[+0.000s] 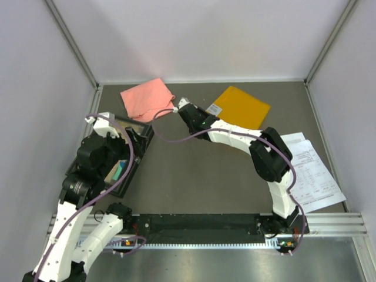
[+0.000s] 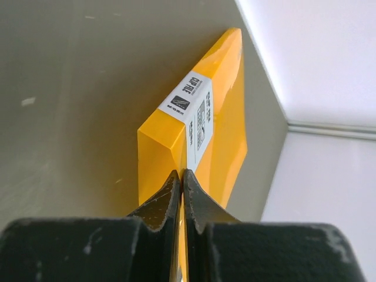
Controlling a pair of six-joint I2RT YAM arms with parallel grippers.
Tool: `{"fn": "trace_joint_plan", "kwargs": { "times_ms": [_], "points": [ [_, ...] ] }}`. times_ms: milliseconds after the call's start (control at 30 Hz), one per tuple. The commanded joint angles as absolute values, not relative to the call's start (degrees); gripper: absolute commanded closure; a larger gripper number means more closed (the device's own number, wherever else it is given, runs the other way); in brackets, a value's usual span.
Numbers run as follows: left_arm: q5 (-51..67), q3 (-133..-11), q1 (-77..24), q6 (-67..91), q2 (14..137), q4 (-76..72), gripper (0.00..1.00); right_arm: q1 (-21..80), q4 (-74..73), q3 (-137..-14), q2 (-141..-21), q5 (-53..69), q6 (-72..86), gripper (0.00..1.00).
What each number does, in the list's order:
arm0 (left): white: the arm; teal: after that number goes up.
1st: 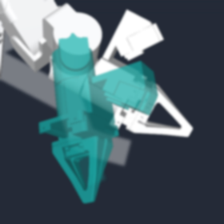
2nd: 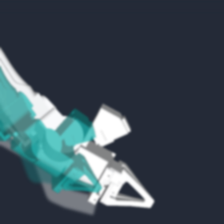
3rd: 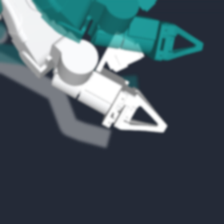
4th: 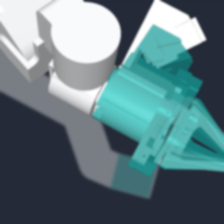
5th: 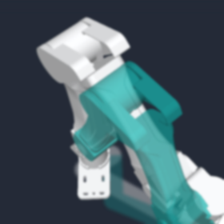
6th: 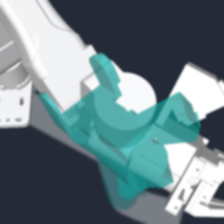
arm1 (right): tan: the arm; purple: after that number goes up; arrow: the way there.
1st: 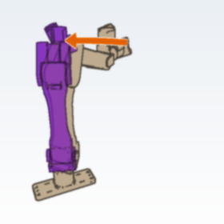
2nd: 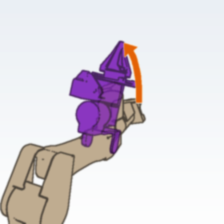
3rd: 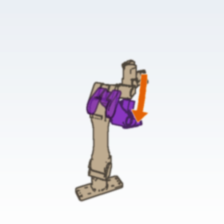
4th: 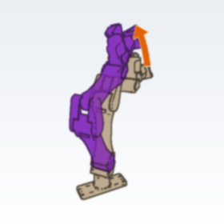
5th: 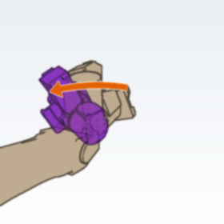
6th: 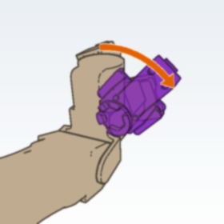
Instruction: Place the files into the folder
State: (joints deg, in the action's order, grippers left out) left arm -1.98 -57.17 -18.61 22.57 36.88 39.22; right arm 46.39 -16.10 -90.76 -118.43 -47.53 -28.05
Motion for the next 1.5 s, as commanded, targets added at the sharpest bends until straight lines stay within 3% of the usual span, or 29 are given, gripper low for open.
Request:
{"fn": "trace_joint_plan", "kwargs": {
  "times_ms": [0,133,300,333,367,400,467,500,600,667,833,933,1033,1167,1333,1467],
  "points": [
    [-10.6,-58.4,-18.8,23.5,33.7,41.6,0.01,52.0,-28.6,-88.1,-110.2,-43.5,-15.2,1.0],
    [-15.2,-57.2,-18.7,26.4,32.1,43.0,0.02,59.1,-30.8,-77.3,-104.2,-41.1,-6.9,1.0],
    [-12.9,-54.8,-18.7,29.5,34.0,41.3,0.02,67.7,-35.5,-70.8,-102.0,-36.7,10.7,1.0],
    [-12.4,-54.5,-18.8,30.1,34.5,41.0,0.02,68.9,-36.0,-68.9,-102.1,-35.4,12.7,0.95],
    [-10.5,-54.0,-18.8,30.3,35.1,40.4,0.01,69.6,-36.2,-68.1,-102.1,-34.6,16.8,0.84],
    [-9.6,-53.5,-18.8,30.4,36.1,38.4,0.02,70.5,-36.4,-67.3,-102.0,-33.5,19.0,0.67],
    [-8.4,-53.2,-18.7,30.4,37.3,37.3,0.02,70.8,-34.6,-63.9,-99.3,-28.0,23.3,0.46],
    [-7.6,-53.3,-18.7,30.1,39.0,36.7,0.02,70.8,-33.8,-62.6,-97.8,-26.5,24.2,0.27],
    [-4.5,-54.7,-18.7,29.1,42.9,35.8,0.02,70.8,-33.2,-59.0,-91.2,-21.5,26.2,0.12],
    [-1.9,-55.8,-18.8,28.7,45.3,34.7,0.02,70.8,-32.7,-57.1,-86.0,-17.3,27.2,0.07],
    [15.5,-56.2,-19.0,28.0,56.6,30.5,0.04,70.4,-34.3,-54.2,-77.7,-15.6,30.8,0.02],
    [15.0,-54.9,-23.1,28.4,62.6,26.8,0.05,64.9,-33.3,-49.2,-70.8,-12.3,35.1,0.01],
    [9.4,-53.6,-30.2,27.2,66.1,24.8,0.05,54.3,-30.7,-41.3,-61.0,-8.5,38.1,0.01],
    [10.7,-50.7,-35.1,30.2,72.0,18.0,0.06,41.0,-28.2,-34.1,-49.3,-3.7,35.3,0.01],
    [8.7,-53.5,-42.0,32.0,83.5,12.1,0.1,11.4,-26.4,-27.8,-44.8,12.3,33.0,0.01],
    [7.7,-58.3,-43.3,31.7,92.7,14.1,0.07,3.7,-24.4,-27.4,-48.8,14.2,32.0,0.01]
  ]
}}
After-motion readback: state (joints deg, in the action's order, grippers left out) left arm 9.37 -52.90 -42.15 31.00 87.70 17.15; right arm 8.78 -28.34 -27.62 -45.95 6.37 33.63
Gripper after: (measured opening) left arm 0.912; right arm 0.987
